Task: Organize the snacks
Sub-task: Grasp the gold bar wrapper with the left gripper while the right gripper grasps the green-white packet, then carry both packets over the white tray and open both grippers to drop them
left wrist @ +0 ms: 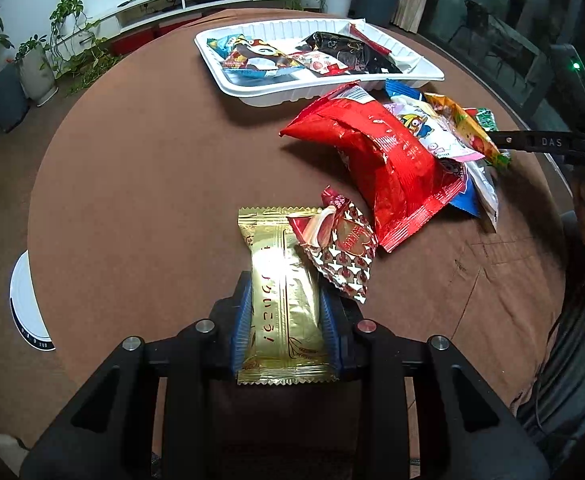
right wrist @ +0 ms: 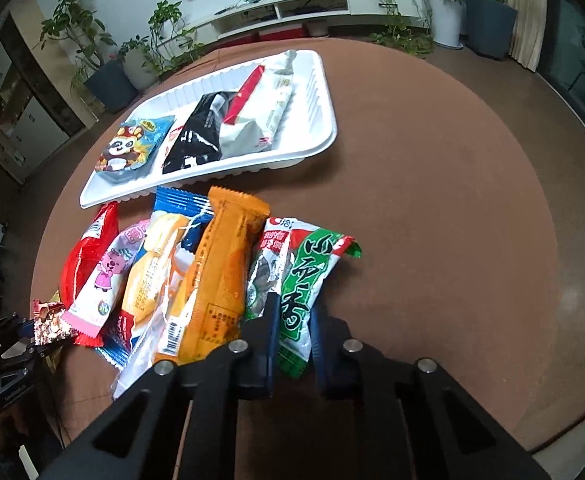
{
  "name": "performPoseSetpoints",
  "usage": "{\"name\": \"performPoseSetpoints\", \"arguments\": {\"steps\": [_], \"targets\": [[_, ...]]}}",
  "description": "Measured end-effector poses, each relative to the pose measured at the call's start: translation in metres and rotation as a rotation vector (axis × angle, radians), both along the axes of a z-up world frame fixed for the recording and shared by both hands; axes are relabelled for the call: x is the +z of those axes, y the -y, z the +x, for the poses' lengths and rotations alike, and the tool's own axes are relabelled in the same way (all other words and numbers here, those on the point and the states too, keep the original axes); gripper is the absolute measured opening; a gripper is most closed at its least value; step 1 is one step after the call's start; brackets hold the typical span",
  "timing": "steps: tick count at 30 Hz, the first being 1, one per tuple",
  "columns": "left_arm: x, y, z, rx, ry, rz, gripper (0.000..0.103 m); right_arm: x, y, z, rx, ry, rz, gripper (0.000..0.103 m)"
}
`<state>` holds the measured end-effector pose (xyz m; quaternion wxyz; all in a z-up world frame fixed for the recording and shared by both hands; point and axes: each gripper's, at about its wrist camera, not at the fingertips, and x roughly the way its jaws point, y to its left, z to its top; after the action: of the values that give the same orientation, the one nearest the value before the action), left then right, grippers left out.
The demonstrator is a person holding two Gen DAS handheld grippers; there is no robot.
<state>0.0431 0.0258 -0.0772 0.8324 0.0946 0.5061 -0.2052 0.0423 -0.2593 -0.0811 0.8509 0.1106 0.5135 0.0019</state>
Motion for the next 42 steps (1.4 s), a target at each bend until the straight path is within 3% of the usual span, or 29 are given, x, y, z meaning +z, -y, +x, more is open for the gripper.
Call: {"name": "performPoseSetpoints", "arguments": {"steps": [7, 20, 32, 42], "targets": [[0.003, -0.001, -0.002, 0.005, 0.008, -0.014, 0.029, 0.012, 0.01, -0.018, -0.029, 0.038, -0.034, 0.015], [0.016, -0.021, -0.005, 0.048, 0.017, -0.082, 0.029, 0.032, 0.026, -0.032, -0.056, 0.089, 0.011, 0.015], [0.025, -0.045, -0.002, 0.104, 0.029, -0.129, 0.029, 0.034, 0.038, -0.043, -0.065, 0.091, 0.09, 0.015], [0.03, -0.049, 0.003, 0.119, 0.027, -0.176, 0.029, 0.034, 0.059, -0.046, -0.117, 0.083, 0.075, 0.015]]}}
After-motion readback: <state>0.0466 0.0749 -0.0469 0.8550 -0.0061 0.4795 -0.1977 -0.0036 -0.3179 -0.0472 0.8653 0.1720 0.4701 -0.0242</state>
